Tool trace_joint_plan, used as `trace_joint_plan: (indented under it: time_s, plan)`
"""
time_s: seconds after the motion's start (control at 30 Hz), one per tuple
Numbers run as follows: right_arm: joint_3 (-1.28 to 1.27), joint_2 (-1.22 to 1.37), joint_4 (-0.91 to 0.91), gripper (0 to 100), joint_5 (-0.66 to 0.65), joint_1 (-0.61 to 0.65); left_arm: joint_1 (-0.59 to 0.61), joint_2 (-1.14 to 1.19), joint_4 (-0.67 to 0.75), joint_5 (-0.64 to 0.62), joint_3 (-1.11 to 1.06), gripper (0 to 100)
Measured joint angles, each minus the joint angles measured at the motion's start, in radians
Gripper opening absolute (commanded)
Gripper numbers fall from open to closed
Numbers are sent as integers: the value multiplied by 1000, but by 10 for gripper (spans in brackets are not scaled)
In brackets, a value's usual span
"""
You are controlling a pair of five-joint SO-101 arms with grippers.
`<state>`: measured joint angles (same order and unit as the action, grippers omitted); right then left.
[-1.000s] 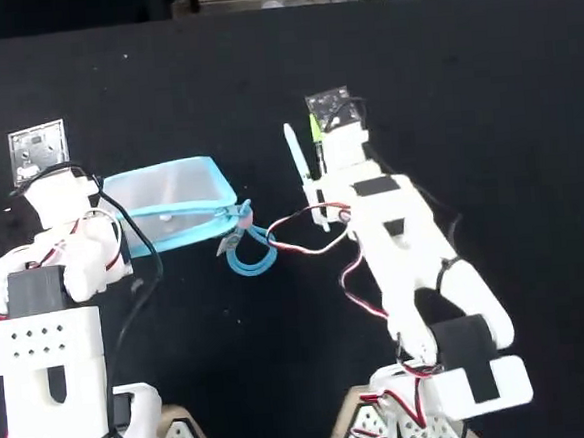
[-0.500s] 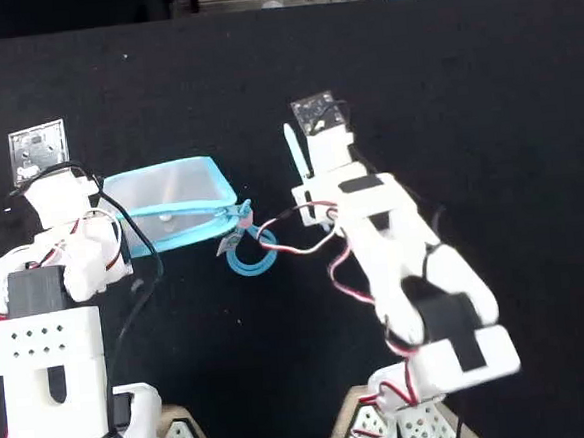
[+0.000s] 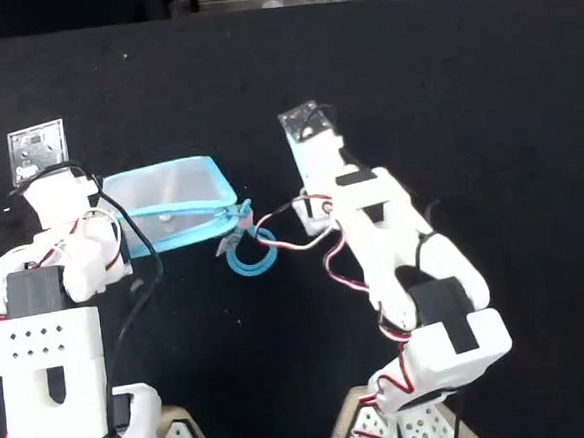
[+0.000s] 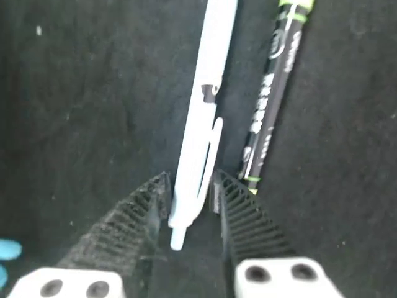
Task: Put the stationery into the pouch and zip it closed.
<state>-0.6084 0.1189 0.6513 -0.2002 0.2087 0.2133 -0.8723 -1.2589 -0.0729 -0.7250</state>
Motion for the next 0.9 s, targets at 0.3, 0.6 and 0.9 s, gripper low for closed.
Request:
trace_joint_plan:
  time_s: [0.3, 0.6, 0.9]
  plan:
    - [54, 0, 110, 8, -17, -3, 0, 0, 0, 0, 0, 30]
    - [245, 0, 443, 11, -23, -186, 0, 0, 0, 0, 0, 30]
    - [199, -52, 503, 11, -396, -548, 0, 0, 0, 0, 0, 30]
